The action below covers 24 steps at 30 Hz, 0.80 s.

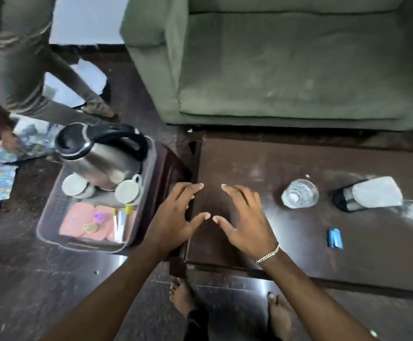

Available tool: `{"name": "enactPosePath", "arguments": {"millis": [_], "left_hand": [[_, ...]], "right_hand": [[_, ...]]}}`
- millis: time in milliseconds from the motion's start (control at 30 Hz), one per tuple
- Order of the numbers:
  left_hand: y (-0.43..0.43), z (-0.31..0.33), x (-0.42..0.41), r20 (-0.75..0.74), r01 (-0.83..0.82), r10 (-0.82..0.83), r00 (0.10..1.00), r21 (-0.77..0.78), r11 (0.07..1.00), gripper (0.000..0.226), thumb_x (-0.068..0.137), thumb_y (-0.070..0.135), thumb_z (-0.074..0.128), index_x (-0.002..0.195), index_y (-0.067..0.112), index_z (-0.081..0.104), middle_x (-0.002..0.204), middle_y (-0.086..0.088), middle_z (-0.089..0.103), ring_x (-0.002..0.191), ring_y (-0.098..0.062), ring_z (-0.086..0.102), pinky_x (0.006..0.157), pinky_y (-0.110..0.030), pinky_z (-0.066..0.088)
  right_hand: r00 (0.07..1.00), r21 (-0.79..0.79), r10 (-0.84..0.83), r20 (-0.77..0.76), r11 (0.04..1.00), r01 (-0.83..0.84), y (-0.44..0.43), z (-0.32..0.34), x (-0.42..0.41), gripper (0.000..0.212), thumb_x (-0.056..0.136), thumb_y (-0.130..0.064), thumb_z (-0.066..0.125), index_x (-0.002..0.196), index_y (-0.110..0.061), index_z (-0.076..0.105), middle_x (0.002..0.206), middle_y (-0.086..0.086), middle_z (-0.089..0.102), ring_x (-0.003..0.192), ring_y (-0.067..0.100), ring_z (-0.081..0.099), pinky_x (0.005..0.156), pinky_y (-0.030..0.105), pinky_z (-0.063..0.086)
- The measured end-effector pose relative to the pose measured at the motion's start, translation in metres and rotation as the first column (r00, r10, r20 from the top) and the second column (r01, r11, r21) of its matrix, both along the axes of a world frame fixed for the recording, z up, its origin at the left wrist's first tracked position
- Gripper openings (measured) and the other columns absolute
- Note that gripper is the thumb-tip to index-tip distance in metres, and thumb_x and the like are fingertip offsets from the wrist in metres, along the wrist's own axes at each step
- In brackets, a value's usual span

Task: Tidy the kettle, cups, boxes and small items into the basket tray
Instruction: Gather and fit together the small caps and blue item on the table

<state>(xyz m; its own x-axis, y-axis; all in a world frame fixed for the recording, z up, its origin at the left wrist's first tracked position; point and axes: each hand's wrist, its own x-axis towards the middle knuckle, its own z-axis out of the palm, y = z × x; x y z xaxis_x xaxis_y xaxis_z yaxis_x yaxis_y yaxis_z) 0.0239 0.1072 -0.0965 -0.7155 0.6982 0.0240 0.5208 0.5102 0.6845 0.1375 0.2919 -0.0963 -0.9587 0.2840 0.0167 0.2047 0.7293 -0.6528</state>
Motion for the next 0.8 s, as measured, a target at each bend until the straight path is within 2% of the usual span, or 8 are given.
{"name": "enactPosePath", "arguments": {"millis": [200, 267, 400, 500, 633, 700, 800], "left_hand": [[0.115, -0.028, 0.068, 0.077, 0.153, -0.154, 0.985, 0.023, 0.988, 0.065, 0.087, 0.046, 0.076, 0.144, 0.033, 0.049, 0.137, 0.019, 0.045, 0.111, 0.001, 0.059, 0.087, -0.026, 0.059], [0.146, -0.038, 0.092, 0.099, 0.207, -0.208, 0.973, 0.012, 0.978, 0.064, 0.087, 0.046, 0.074, 0.145, 0.032, 0.049, 0.138, 0.018, 0.045, 0.109, -0.003, 0.061, 0.089, -0.031, 0.059], [0.203, -0.058, 0.136, 0.144, 0.318, -0.311, 0.939, -0.025, 0.948, 0.064, 0.089, 0.039, 0.074, 0.146, 0.024, 0.049, 0.141, 0.012, 0.045, 0.121, -0.014, 0.061, 0.096, -0.042, 0.058], [0.245, -0.076, 0.167, 0.191, 0.39, -0.372, 0.908, -0.064, 0.919, 0.062, 0.09, 0.03, 0.073, 0.147, 0.021, 0.049, 0.143, 0.007, 0.047, 0.124, -0.017, 0.06, 0.1, -0.044, 0.055], [0.29, -0.104, 0.185, 0.192, 0.468, -0.437, 0.879, -0.16, 0.869, 0.062, 0.093, 0.01, 0.066, 0.15, 0.019, 0.047, 0.15, 0.002, 0.048, 0.135, -0.021, 0.054, 0.112, -0.041, 0.047], [0.308, -0.117, 0.187, 0.177, 0.502, -0.471, 0.864, -0.246, 0.829, 0.07, 0.09, 0.001, 0.061, 0.155, 0.021, 0.042, 0.159, 0.003, 0.042, 0.142, -0.022, 0.048, 0.118, -0.038, 0.041], [0.329, -0.133, 0.187, 0.193, 0.586, -0.557, 0.808, -0.355, 0.728, 0.085, 0.084, -0.008, 0.058, 0.158, 0.026, 0.036, 0.166, 0.008, 0.032, 0.144, -0.024, 0.045, 0.118, -0.042, 0.04]], "right_hand": [[0.981, -0.011, -0.192, 0.006, 0.981, 0.192, 0.098, -0.022, 0.099, 0.068, 0.084, -0.041, 0.075, 0.143, -0.025, 0.046, 0.138, -0.003, 0.05, 0.121, 0.022, 0.048, 0.107, 0.033, 0.039], [0.967, 0.003, -0.254, 0.029, 0.967, 0.254, 0.122, -0.032, 0.129, 0.067, 0.083, -0.04, 0.076, 0.141, -0.024, 0.047, 0.136, -0.002, 0.052, 0.119, 0.023, 0.049, 0.104, 0.03, 0.038], [0.928, 0.0, -0.36, 0.096, 0.932, 0.362, 0.164, -0.059, 0.182, 0.065, 0.082, -0.036, 0.077, 0.138, -0.016, 0.052, 0.131, 0.004, 0.055, 0.116, 0.028, 0.052, 0.102, 0.035, 0.042], [0.859, -0.013, -0.48, 0.176, 0.872, 0.49, 0.19, -0.083, 0.215, 0.063, 0.081, -0.032, 0.08, 0.135, -0.012, 0.054, 0.125, 0.006, 0.056, 0.113, 0.031, 0.055, 0.099, 0.034, 0.043], [0.77, 0.003, -0.569, 0.29, 0.805, 0.593, 0.208, -0.116, 0.233, 0.065, 0.078, -0.036, 0.083, 0.131, -0.008, 0.057, 0.121, 0.011, 0.057, 0.109, 0.035, 0.057, 0.096, 0.04, 0.046], [0.737, 0.015, -0.587, 0.337, 0.786, 0.619, 0.21, -0.133, 0.236, 0.062, 0.078, -0.04, 0.083, 0.125, -0.007, 0.059, 0.118, 0.013, 0.058, 0.107, 0.037, 0.056, 0.094, 0.043, 0.047], [0.709, 0.081, -0.607, 0.358, 0.777, 0.624, 0.206, -0.151, 0.234, 0.057, 0.079, -0.045, 0.08, 0.117, -0.006, 0.061, 0.114, 0.014, 0.058, 0.103, 0.037, 0.051, 0.093, 0.046, 0.045]]}}
